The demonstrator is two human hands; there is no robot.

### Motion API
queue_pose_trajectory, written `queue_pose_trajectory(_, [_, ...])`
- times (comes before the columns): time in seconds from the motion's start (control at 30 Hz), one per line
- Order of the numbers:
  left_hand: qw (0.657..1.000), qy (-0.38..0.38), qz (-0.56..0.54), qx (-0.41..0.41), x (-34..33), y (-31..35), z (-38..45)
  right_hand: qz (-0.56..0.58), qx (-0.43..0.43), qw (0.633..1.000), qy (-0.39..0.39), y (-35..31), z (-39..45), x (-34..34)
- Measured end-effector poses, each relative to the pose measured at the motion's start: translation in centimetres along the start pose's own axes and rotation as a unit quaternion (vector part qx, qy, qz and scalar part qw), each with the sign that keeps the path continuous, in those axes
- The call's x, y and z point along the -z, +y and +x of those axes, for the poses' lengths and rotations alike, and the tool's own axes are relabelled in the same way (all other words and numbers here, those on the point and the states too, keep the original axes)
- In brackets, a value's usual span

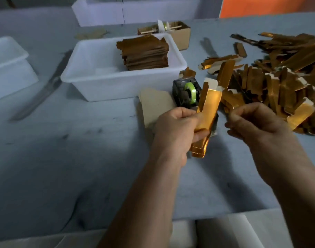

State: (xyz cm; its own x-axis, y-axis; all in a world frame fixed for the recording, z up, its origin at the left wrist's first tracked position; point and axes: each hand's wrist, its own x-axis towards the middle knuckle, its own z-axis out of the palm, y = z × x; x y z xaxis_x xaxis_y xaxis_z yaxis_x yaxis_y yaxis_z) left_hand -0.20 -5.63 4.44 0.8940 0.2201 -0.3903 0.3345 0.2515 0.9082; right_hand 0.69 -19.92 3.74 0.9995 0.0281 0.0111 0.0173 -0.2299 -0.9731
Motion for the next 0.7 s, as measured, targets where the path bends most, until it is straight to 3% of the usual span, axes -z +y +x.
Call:
queue_pose_trajectory(0.23, [0.999, -0.029, -0.027, 0.021, 0.5, -0.5, -0.4, -0.037, 0.054, 0.991, -0.12, -1.8, -0.8, 0.4])
queue_pose_trajectory(0.7, [0.999, -0.049, -0.013, 0.007, 0.9, -0.5, -1.2, -0.131, 0.11, 0.974, -0.146, -1.9, 0.2, -0.6])
